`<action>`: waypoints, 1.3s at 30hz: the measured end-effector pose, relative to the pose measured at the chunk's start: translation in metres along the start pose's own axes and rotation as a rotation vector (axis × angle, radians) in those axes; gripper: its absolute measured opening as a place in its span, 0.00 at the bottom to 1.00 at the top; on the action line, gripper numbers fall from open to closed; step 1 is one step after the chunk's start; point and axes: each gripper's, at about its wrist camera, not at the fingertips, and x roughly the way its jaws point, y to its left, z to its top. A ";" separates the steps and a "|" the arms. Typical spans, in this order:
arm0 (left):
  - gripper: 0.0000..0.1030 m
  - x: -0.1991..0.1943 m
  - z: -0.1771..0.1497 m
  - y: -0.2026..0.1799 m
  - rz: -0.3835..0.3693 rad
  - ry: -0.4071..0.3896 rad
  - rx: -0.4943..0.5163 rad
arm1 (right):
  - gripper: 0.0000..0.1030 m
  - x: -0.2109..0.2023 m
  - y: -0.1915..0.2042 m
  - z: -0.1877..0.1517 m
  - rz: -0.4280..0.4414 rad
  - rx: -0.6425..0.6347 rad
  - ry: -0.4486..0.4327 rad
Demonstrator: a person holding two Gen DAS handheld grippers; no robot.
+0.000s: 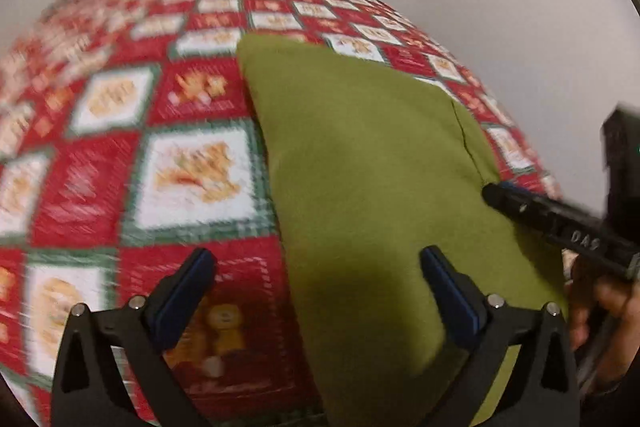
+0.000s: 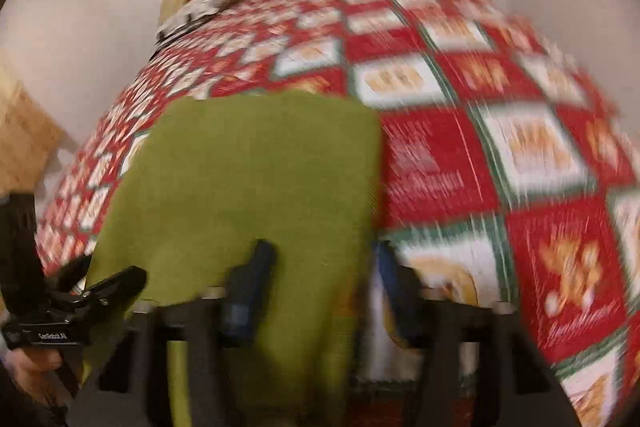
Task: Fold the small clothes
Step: 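Press and adjust the folded sweater edge with the right gripper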
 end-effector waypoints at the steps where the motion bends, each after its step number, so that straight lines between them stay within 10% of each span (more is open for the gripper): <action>1: 1.00 -0.001 0.000 0.001 -0.010 -0.007 -0.003 | 0.59 -0.002 -0.005 -0.002 0.025 0.016 -0.012; 7: 1.00 -0.013 -0.009 -0.002 -0.021 -0.026 -0.003 | 0.59 -0.054 0.028 -0.017 -0.087 -0.099 -0.161; 11: 1.00 -0.019 -0.009 -0.004 -0.003 -0.050 0.005 | 0.59 -0.093 0.058 -0.027 0.011 -0.172 -0.266; 25: 1.00 -0.032 -0.019 -0.021 0.046 -0.088 0.128 | 0.59 -0.032 0.018 -0.054 0.053 -0.081 -0.048; 35: 1.00 -0.021 -0.022 -0.016 0.000 -0.066 0.110 | 0.58 -0.037 -0.006 -0.057 0.106 -0.022 -0.034; 39: 1.00 -0.021 -0.025 -0.016 -0.002 -0.078 0.108 | 0.58 -0.073 0.014 -0.057 0.040 -0.080 -0.175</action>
